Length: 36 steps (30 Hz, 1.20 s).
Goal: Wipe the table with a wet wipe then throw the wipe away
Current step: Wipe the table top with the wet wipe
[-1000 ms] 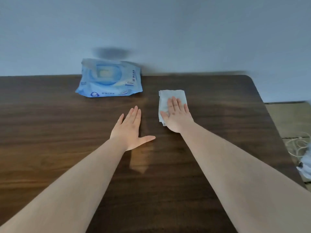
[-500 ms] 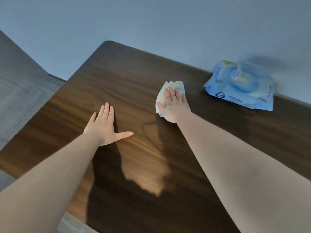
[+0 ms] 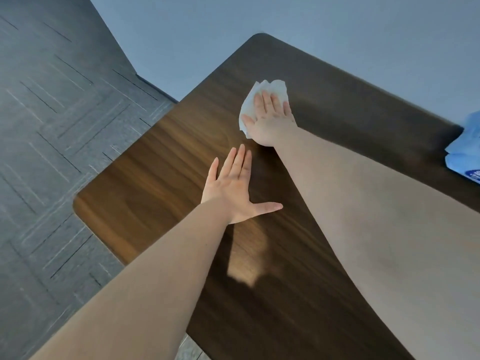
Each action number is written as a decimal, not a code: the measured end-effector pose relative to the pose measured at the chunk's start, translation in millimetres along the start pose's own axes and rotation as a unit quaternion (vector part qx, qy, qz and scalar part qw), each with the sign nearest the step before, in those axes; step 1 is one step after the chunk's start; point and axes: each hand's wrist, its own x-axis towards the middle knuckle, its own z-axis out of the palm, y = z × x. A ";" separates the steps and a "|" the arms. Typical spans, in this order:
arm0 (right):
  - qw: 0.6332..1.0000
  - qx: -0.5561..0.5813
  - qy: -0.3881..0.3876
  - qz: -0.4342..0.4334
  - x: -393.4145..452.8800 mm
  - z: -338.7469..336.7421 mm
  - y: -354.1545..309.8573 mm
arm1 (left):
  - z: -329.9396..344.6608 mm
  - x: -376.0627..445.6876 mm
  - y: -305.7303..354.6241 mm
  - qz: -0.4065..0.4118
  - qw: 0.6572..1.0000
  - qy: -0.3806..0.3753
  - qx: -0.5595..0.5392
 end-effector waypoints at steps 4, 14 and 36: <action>0.999 -0.018 0.012 -0.032 16.7 -1.2 -14.1 | 1.5 0.2 0.1 0.001 1.000 0.001 0.001; 0.999 0.011 0.022 -0.022 -22.1 7.1 6.8 | 2.2 -4.9 2.6 0.001 0.999 0.006 0.032; 0.879 0.136 0.033 0.456 -445.4 67.6 413.4 | 52.3 -41.4 357.3 0.351 0.921 -0.054 0.159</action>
